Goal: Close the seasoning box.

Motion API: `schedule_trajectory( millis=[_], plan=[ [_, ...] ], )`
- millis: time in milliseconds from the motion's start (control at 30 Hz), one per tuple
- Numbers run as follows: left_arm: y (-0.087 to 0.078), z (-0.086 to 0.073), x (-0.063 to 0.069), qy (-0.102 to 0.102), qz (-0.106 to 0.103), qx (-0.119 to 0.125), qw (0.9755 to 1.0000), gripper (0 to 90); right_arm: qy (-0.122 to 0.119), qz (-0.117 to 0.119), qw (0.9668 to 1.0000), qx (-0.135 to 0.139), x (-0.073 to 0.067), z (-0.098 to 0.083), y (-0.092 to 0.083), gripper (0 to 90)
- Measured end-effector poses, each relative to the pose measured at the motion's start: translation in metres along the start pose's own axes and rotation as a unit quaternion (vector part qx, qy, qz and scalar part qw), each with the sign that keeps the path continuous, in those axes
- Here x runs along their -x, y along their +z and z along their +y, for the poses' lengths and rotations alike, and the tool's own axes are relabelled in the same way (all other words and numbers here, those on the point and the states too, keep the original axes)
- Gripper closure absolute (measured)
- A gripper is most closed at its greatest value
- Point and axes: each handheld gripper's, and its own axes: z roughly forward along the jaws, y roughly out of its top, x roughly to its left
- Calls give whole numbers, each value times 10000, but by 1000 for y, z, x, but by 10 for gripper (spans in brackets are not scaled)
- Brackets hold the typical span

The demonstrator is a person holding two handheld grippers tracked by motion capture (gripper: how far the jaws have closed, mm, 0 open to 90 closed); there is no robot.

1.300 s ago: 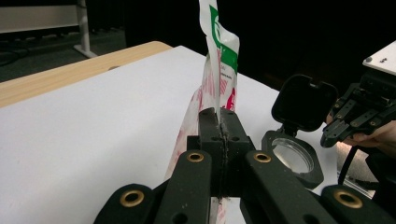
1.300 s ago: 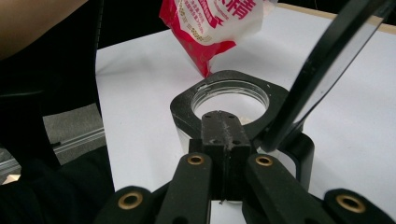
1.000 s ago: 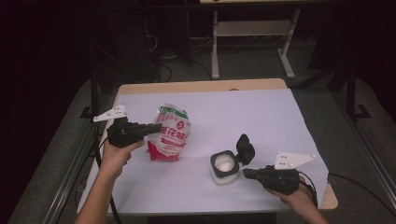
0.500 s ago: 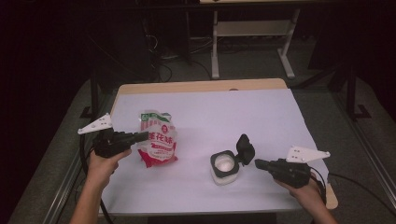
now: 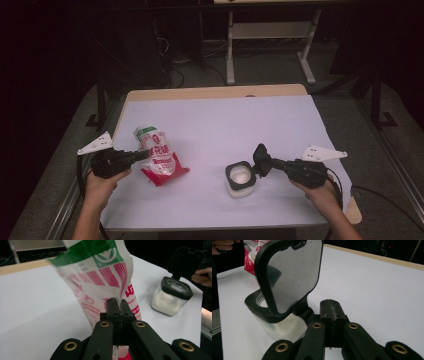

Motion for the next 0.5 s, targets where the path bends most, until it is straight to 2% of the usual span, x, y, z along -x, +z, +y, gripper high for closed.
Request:
schedule_trajectory(
  millis=[167, 267, 333, 500],
  plan=[
    [-1, -4, 0, 52, 25, -27, 10000, 898, -39, 13, 10000, 18, 0, 3, 5, 900],
    [-2, -15, -2, 58, 53, -178, 9998, 899, -61, -14, 10000, 14, -1, 1, 6, 900],
    [-3, -18, -2, 27, 35, -165, 9999, 899, -58, -36, 10000, 17, 0, 0, 6, 900],
    [-4, -19, -1, 70, 66, -210, 9997, 898, -8, -36, 10000, 8, 2, -2, 5, 900]
  ],
)
